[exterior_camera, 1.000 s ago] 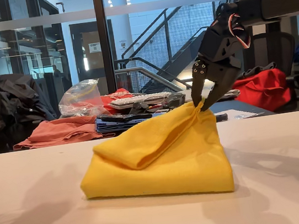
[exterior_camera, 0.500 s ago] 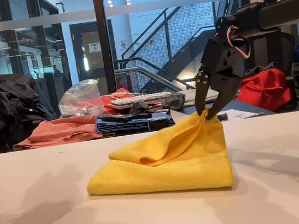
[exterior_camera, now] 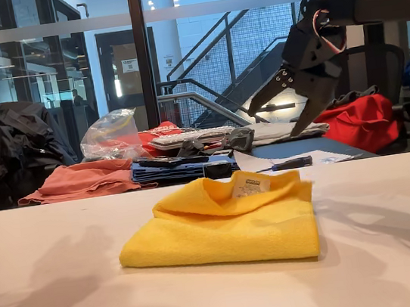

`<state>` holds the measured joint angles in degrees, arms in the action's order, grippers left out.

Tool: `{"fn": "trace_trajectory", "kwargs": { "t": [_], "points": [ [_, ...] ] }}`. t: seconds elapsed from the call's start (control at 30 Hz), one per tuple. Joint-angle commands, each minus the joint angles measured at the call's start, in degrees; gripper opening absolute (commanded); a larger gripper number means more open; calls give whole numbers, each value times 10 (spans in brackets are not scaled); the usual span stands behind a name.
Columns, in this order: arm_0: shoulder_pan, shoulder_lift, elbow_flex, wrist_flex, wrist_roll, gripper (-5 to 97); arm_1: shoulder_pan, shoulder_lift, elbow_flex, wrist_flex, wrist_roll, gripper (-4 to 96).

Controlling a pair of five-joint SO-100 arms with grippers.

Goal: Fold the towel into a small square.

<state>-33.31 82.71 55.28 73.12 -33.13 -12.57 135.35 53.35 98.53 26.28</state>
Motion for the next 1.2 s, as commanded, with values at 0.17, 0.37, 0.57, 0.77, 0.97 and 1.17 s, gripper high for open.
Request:
{"fn": "trace_trajectory", "kwargs": {
  "t": [0.17,0.37,0.57,0.77,0.97,1.17],
  "points": [
    [21,9,-120,87,11,288,27,-4,84,-2,0,164],
    [34,10,-181,122,57,280,330,-58,273,-4,-14,155],
    [109,10,-218,215,73,279,537,-250,308,-130,-9,164],
    [152,11,-278,297,68,279,592,-465,216,-255,56,165],
    [207,11,-338,338,66,279,610,-648,24,-261,196,178],
    [230,21,-338,339,66,279,611,-761,-152,-216,316,277]
  ]
}}
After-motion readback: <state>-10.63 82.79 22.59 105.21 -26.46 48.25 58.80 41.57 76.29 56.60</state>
